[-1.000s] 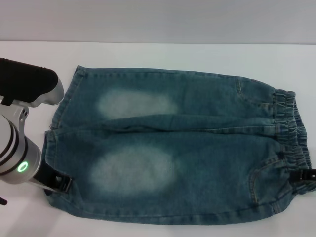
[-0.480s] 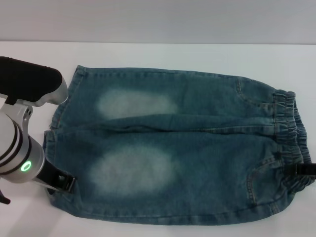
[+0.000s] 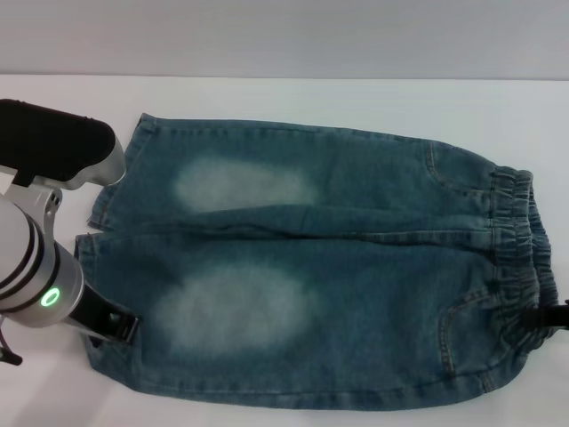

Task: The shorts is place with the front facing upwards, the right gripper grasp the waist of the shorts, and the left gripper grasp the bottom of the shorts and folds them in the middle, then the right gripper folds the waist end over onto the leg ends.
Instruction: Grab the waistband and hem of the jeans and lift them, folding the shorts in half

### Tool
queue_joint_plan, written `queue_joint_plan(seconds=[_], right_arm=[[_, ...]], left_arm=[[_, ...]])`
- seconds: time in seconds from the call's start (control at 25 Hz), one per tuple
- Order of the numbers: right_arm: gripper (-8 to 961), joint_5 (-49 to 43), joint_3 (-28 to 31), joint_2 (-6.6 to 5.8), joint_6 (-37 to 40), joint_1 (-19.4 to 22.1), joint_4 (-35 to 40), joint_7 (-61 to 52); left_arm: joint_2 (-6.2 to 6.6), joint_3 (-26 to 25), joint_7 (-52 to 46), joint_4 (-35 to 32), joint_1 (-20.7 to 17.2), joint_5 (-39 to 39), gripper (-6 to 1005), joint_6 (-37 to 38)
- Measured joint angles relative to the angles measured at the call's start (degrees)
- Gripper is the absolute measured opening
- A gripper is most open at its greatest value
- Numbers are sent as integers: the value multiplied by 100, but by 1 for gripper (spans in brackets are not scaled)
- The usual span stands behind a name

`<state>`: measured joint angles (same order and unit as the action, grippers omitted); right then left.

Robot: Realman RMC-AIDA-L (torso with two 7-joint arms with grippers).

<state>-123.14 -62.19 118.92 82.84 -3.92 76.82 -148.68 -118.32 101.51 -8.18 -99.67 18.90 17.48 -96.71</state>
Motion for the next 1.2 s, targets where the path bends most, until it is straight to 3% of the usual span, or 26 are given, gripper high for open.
queue_joint_plan(seconds=[0.24,0.36,0.64,0.88,1.2], right_arm=[[187,153,30,0,27,27,48,64],[7,297,111,-6,39,40,52,138],[-1,714,379,-7,76,81,19,394],[-2,1211,783,2,74,93,-179,783],[-2,2527,1539,-7,27,-103,-1434,1739]], left_arm=[[-4,0,-9,-10,0,9,93,56],[3,0,-15,-17,1,10,96,93],[5,-13,-48,-133,-5,8,105,222],[31,-204,-27,-322,-75,-62,111,829],[39,-497,50,-262,-210,-260,121,1798]])
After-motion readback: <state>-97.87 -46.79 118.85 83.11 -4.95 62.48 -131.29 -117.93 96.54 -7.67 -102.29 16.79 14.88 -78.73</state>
